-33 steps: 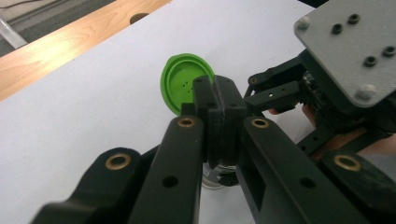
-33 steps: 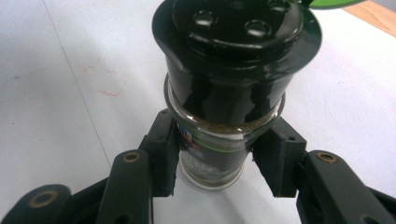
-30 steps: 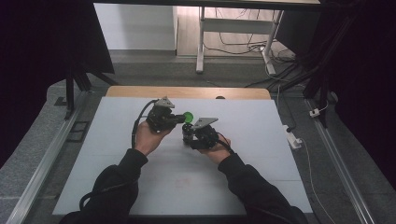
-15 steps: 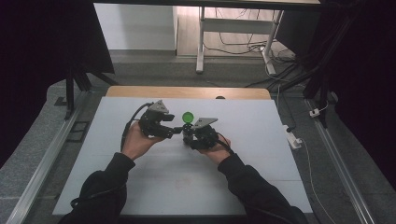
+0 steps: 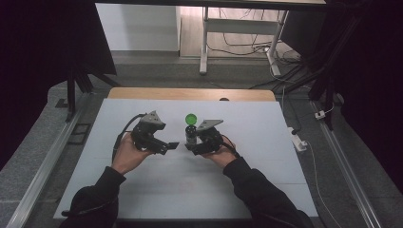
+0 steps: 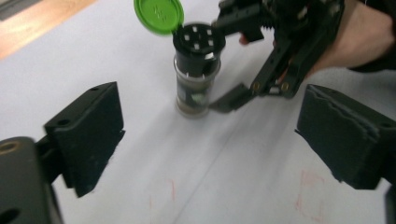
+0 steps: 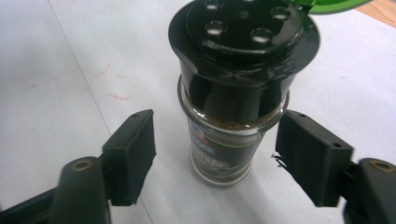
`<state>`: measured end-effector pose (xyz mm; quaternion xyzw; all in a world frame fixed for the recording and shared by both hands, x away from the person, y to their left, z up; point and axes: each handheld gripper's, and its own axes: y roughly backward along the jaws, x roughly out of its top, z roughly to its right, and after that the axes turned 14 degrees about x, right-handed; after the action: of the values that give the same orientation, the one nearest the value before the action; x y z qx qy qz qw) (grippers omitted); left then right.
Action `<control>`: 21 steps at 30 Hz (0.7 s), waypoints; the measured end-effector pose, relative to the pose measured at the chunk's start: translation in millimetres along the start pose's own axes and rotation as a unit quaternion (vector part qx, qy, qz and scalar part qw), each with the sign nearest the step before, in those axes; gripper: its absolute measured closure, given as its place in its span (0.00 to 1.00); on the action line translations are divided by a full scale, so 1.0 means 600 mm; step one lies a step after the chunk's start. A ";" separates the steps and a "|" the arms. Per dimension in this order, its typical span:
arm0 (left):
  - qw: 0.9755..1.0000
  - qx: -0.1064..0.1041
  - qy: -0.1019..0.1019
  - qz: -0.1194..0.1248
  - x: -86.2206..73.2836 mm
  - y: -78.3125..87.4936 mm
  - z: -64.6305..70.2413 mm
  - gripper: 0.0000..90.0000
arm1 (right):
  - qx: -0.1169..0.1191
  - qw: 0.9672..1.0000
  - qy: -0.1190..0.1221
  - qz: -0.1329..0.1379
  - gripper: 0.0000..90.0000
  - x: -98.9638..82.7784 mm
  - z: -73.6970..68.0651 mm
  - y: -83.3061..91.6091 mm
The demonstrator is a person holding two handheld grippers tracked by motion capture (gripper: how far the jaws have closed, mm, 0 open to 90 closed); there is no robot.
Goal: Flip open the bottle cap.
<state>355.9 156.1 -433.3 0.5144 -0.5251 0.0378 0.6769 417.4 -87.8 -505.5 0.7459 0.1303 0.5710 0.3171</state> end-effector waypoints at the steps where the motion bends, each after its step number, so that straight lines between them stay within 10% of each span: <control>1: 1.000 -0.001 0.003 -0.001 -0.004 0.002 0.000 0.07 | 0.001 1.000 -0.003 0.002 0.30 0.000 -0.001 0.002; 21: 0.999 -0.001 0.049 0.007 -0.088 0.072 -0.001 0.00 | 0.012 0.999 -0.042 -0.015 0.07 -0.009 -0.021 0.045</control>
<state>307.2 202.3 -444.4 0.5081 -0.4948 0.0670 0.7018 399.4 -107.3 -490.8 0.7707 0.1346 0.5332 0.3219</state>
